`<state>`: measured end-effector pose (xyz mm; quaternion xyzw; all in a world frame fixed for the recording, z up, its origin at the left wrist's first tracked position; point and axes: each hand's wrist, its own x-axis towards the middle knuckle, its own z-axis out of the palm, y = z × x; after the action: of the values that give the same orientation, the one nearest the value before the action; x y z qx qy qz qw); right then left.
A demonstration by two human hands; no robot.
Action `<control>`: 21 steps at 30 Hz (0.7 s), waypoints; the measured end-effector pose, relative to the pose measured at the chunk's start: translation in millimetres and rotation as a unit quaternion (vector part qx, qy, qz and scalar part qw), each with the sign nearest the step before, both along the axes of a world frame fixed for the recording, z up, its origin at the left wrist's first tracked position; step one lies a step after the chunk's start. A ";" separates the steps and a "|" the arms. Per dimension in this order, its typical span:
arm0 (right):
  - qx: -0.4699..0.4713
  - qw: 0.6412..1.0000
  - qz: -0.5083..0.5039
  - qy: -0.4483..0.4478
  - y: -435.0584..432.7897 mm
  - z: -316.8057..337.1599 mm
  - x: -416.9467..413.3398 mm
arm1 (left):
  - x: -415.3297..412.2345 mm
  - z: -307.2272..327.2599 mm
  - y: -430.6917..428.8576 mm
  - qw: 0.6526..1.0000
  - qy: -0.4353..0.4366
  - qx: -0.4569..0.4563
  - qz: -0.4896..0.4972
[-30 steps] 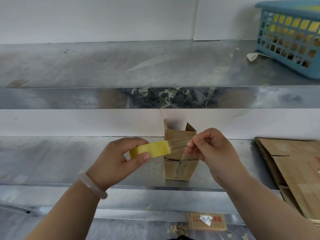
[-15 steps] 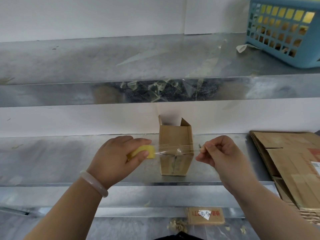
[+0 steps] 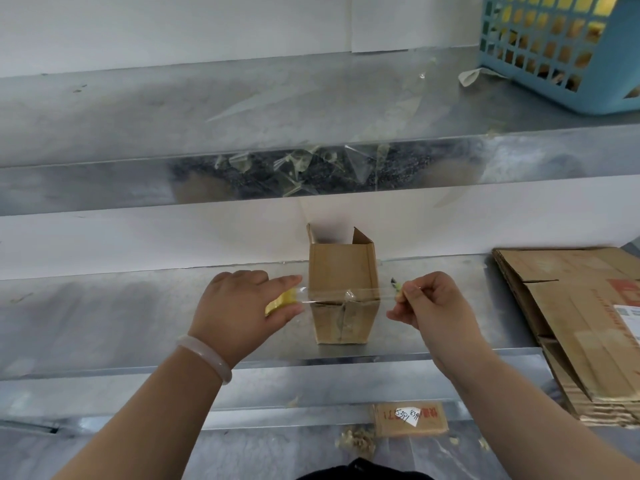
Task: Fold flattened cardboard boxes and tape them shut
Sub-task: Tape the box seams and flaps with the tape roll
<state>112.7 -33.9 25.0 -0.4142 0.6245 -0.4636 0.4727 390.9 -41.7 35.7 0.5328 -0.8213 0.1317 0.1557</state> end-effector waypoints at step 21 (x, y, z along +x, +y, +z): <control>0.119 0.971 -0.081 -0.192 3.1 -52.0 34.3 | -19.0 -27.3 -11.4 0.999 -0.031 0.027 -0.012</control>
<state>147.0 -30.8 -27.0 -0.2062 0.6039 -0.4937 0.5909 371.9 -53.1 8.4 0.5224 -0.8355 0.1235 0.1173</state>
